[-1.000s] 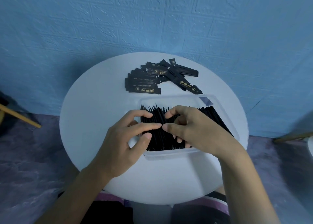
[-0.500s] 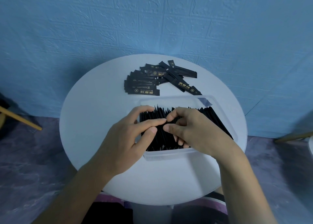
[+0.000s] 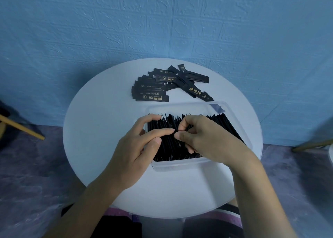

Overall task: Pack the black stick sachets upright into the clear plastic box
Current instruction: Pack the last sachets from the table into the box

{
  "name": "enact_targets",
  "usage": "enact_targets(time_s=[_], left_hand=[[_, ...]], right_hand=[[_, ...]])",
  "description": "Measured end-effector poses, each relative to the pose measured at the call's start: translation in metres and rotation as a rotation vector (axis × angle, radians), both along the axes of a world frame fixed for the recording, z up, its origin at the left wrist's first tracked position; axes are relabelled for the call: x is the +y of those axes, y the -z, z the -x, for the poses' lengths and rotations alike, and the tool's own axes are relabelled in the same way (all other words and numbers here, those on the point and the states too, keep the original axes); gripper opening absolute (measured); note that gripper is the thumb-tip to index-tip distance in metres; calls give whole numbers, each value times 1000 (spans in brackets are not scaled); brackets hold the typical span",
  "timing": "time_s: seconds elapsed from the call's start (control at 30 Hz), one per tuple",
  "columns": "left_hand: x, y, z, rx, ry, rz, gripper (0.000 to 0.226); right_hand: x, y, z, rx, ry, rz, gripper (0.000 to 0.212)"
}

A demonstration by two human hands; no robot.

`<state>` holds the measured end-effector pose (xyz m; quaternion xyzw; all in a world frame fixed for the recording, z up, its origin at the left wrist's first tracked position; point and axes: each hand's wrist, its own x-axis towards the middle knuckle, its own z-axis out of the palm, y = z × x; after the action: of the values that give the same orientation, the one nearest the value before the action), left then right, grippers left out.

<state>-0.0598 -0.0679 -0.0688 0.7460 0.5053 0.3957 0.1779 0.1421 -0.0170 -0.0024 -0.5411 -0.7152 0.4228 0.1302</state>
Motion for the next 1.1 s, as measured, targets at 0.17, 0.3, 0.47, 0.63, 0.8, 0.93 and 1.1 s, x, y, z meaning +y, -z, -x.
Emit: enact_targets(time_s=[0.17, 0.3, 0.47, 0.63, 0.8, 0.93, 1.1], left_hand=[[0, 2, -1, -12, -4, -7, 41], [0, 3, -2, -26, -8, -8, 41], [0, 5, -2, -44, -12, -3, 40], [0, 5, -3, -44, -15, 0, 40], [-1, 5, -3, -46, -16, 2, 41], [0, 5, -3, -43, -16, 1, 41], [0, 5, -4, -49, -15, -5, 41]], right_hand=[[-1, 1, 4, 3, 23, -39, 17], [-3, 2, 5, -56, 43, -88, 20], [-7, -4, 3, -116, -7, -62, 24], [-6, -8, 2, -85, -8, -45, 20], [-4, -6, 6, -95, 9, -55, 16], [-1, -3, 11, -150, 44, -82, 14], [0, -4, 11, -211, 35, -108, 13]])
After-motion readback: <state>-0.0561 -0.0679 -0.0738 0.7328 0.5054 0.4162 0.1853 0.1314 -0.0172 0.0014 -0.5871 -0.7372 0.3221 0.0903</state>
